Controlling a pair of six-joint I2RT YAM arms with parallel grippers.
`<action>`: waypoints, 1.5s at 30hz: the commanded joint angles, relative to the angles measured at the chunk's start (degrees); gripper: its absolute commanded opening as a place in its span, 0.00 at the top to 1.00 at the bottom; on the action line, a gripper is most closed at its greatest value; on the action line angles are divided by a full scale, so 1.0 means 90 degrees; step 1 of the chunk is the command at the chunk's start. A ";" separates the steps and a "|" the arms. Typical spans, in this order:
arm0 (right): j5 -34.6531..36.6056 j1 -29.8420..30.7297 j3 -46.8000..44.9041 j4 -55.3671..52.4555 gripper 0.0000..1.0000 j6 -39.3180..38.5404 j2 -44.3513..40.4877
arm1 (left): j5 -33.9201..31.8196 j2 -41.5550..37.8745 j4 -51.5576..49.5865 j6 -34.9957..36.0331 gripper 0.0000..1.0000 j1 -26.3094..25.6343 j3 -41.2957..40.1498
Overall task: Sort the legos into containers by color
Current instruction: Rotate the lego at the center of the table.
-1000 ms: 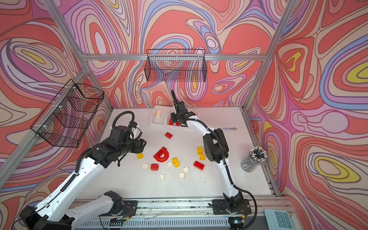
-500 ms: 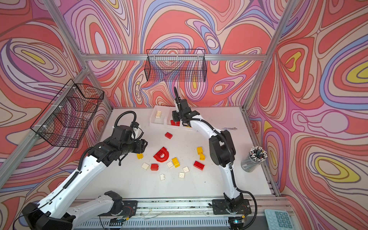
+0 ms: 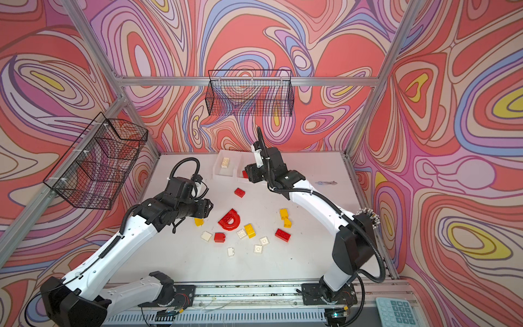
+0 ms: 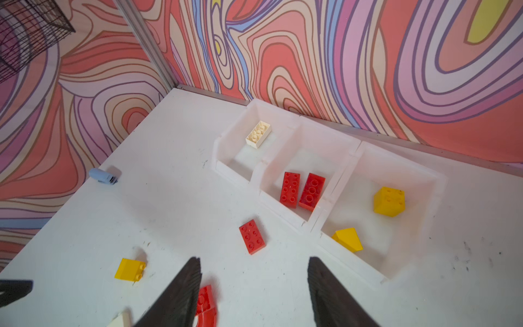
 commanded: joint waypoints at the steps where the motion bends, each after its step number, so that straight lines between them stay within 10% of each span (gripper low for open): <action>1: 0.0149 0.0157 -0.0568 -0.0178 0.36 -0.0075 -0.0585 | 0.0276 0.0193 -0.0224 0.0173 0.37 0.0030 0.0054; 14: 0.0049 0.0434 -0.3069 0.0094 0.33 0.0540 -0.2004 | 0.0223 0.0505 -0.0260 0.0012 0.37 -0.0271 0.0112; 29: 0.0879 0.0333 -0.3196 0.0000 0.32 0.0619 -0.1977 | 0.0118 0.0453 -0.0180 -0.0786 0.40 -0.1740 0.0044; 45: 0.1224 0.0107 -0.3367 0.0080 0.32 0.0546 -0.1989 | -0.0057 0.2225 0.0374 -0.0792 0.41 -0.2835 0.0130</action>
